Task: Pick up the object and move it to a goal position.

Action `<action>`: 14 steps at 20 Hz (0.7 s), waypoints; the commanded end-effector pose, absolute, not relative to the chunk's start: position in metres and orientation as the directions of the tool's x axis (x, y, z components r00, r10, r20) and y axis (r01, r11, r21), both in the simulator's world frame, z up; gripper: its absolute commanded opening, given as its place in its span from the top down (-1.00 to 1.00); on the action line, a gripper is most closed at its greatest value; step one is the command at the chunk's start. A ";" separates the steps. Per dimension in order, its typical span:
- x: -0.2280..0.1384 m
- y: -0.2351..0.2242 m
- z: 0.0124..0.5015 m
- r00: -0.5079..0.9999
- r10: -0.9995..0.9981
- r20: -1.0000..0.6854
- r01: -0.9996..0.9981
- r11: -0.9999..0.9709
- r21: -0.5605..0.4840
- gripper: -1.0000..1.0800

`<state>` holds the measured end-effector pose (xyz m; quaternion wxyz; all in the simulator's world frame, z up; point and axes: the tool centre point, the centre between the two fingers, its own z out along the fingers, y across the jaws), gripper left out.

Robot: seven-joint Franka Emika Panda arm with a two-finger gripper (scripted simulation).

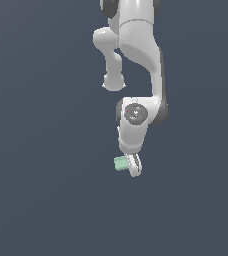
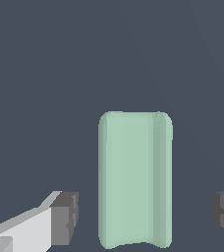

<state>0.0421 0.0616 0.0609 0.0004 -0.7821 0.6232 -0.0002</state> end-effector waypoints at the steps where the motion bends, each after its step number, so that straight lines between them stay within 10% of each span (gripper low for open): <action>1: 0.042 0.062 0.054 0.223 -0.975 0.000 -0.975 -0.223 0.000 -0.92; 13: 0.042 0.061 0.014 0.219 -0.976 0.000 -0.976 -0.219 0.000 -0.92; 14: 0.042 0.061 0.014 0.219 -0.976 0.000 -0.976 -0.219 0.000 1.00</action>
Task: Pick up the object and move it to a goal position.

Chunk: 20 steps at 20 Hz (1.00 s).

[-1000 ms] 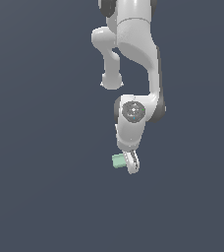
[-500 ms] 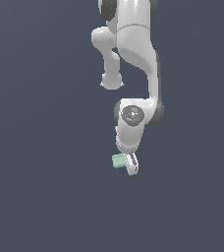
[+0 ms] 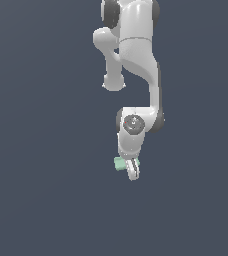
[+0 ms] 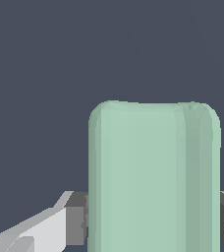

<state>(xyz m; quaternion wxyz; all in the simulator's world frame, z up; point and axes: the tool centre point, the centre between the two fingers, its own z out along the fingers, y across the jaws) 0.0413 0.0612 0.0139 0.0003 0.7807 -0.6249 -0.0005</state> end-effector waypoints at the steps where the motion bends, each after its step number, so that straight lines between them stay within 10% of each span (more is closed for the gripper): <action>1: 0.042 0.061 0.014 0.219 -0.976 0.000 -0.976 -0.219 0.000 1.00; 20: 0.054 0.089 0.039 0.219 -0.976 0.000 -0.976 -0.219 0.000 1.00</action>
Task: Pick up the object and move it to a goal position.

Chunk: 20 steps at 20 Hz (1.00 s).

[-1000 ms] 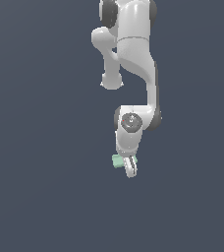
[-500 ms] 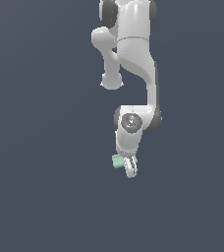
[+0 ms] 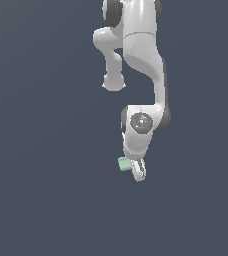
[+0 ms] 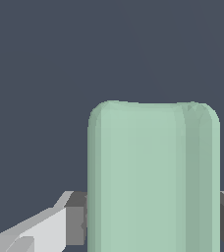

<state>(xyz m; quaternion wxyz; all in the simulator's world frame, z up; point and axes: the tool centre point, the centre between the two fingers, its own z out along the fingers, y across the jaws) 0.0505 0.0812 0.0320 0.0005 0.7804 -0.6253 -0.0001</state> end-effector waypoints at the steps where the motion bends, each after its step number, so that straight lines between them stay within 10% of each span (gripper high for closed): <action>1: 0.056 0.094 0.044 0.219 -0.976 0.001 -0.976 -0.219 0.000 1.00; 20: 0.107 0.204 0.143 0.219 -0.976 0.001 -0.976 -0.219 0.000 1.00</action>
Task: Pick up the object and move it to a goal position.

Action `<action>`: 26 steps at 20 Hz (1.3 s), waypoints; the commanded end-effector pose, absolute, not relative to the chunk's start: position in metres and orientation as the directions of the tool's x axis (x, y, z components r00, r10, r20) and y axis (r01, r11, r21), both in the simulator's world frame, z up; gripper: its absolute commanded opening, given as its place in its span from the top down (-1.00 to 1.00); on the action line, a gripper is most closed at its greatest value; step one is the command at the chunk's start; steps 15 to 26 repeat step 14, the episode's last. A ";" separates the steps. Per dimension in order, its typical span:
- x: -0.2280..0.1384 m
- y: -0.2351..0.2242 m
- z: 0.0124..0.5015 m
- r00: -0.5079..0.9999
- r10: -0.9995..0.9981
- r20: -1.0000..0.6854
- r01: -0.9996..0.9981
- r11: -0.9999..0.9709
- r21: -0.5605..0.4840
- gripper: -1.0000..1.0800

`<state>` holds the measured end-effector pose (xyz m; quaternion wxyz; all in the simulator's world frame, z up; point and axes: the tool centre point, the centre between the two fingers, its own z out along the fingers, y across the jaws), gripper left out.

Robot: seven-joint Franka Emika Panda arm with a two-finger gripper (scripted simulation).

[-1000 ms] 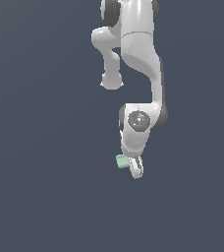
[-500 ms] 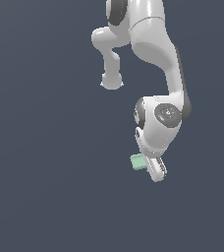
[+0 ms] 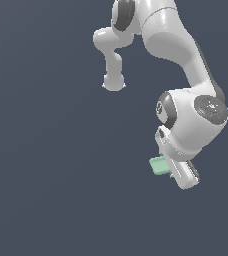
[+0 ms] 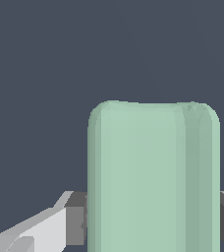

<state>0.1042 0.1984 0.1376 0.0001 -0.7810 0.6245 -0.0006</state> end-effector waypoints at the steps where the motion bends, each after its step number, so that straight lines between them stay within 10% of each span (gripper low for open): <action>1: 0.109 0.206 0.145 0.219 -0.976 0.001 -0.976 -0.219 0.000 1.00; 26: 0.118 0.222 0.158 0.219 -0.976 0.000 -0.976 -0.219 0.000 1.00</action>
